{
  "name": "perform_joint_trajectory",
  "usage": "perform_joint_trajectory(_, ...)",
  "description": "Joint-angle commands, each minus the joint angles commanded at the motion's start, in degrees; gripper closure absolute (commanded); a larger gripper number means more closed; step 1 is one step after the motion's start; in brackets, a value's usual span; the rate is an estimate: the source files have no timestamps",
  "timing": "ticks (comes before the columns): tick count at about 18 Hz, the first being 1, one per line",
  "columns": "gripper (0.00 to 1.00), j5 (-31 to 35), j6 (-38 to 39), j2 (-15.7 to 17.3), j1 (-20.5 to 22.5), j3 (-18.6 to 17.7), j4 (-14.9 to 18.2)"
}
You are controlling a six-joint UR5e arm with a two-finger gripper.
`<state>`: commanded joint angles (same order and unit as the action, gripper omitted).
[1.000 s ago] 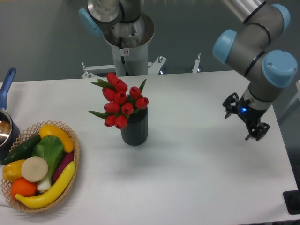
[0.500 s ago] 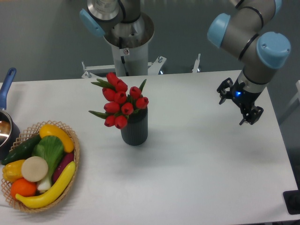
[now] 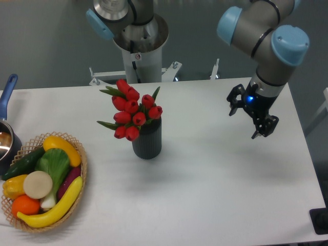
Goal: Pick up the flowers from the vase
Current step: 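Move the open gripper toward the red tulips in the grey vase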
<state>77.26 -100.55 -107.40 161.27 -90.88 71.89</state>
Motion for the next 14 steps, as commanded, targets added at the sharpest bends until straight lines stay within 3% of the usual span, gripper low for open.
perform_joint_trajectory(2,0.00,-2.63,0.00,0.00,1.05,-1.22,0.09)
perform_joint_trajectory(4,0.00,-7.28,0.09,1.65,0.62,-5.08,0.00)
perform_joint_trajectory(9,0.00,-19.50,0.26,12.98,0.18,-18.09,-2.46)
perform_joint_trajectory(12,0.00,-20.58,0.17,17.74,1.14,-21.44,-1.93)
perform_joint_trajectory(14,0.00,-20.49,0.09,20.46,1.15,-22.32,0.25)
